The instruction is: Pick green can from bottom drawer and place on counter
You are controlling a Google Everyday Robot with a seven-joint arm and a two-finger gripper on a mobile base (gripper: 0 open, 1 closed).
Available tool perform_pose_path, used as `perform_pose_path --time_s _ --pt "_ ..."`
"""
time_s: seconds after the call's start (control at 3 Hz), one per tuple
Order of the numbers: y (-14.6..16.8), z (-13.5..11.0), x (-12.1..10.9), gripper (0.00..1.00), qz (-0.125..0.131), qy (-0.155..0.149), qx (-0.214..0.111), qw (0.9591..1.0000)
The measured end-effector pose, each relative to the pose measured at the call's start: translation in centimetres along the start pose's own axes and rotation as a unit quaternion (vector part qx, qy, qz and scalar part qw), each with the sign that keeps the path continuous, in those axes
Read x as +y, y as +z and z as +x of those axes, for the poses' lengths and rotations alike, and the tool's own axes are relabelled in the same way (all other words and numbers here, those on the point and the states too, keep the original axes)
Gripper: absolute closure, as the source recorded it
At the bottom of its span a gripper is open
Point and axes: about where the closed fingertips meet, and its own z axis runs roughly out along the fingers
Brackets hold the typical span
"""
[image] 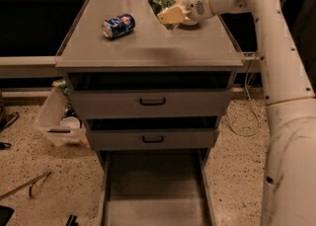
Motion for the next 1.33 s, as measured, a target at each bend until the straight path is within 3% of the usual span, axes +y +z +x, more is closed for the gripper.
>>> perform_pose_path --time_s 0.33,0.67,1.33 --pt "2.7 4.5 -2.7 1.0 0.007 0.06 0.045 0.9971" --pt "5.1 8.7 -3.0 1.0 -0.013 0.107 0.088 0.9903" --pt "4.8 7.9 -3.0 0.59 -0.013 0.107 0.088 0.9903"
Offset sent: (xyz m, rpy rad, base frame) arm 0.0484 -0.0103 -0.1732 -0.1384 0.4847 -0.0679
